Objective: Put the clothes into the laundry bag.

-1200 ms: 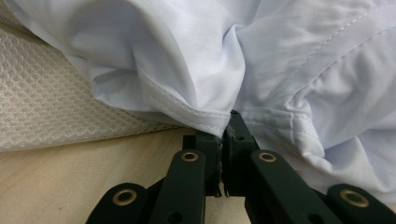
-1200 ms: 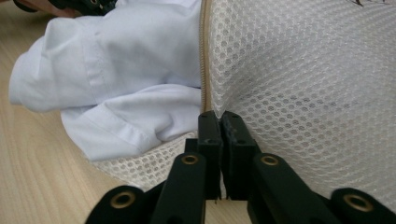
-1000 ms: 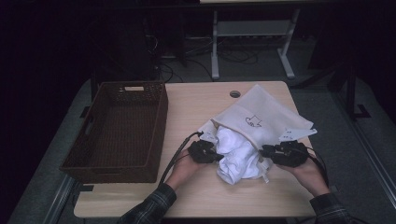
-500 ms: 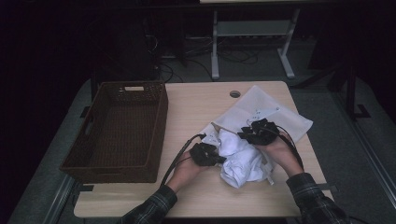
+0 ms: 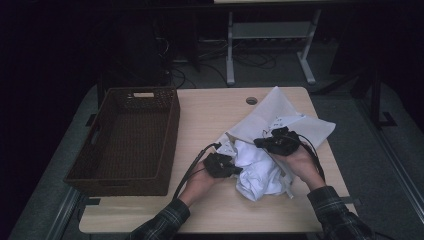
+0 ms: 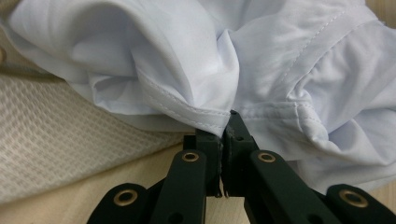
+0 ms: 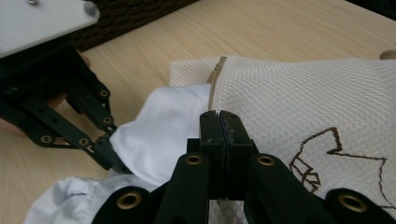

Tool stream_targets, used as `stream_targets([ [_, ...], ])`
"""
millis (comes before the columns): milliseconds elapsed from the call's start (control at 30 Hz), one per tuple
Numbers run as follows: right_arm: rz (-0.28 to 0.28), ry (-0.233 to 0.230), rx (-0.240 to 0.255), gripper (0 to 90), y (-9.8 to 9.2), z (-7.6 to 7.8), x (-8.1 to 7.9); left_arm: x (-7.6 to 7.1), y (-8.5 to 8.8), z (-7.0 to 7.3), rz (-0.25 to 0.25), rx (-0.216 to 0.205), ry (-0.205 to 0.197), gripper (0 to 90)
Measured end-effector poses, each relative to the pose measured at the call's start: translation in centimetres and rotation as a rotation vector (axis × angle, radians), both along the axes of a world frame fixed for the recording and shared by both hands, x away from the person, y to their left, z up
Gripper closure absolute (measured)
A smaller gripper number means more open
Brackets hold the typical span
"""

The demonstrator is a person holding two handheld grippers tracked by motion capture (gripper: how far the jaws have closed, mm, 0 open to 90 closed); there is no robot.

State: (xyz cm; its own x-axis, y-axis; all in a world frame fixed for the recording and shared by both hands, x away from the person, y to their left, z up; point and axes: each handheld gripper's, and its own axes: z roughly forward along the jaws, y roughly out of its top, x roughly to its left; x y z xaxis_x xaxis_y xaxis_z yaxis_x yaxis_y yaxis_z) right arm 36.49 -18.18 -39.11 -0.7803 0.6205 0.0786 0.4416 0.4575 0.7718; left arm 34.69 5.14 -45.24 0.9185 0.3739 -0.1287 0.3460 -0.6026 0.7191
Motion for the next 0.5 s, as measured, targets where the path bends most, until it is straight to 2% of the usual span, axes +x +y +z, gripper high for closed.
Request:
stream_targets([
  [267, 0.046, -0.018, 0.003, 88.8, 1.1, 0.8, -0.7, 0.4, -0.8, 0.8, 0.019, -0.007, -0.059, 87.7],
  [500, 0.054, -0.027, 0.018, 88.8, 1.2, 1.4, -1.1, 1.9, -1.1, 1.2, 0.08, -0.04, -0.078, 87.7],
])
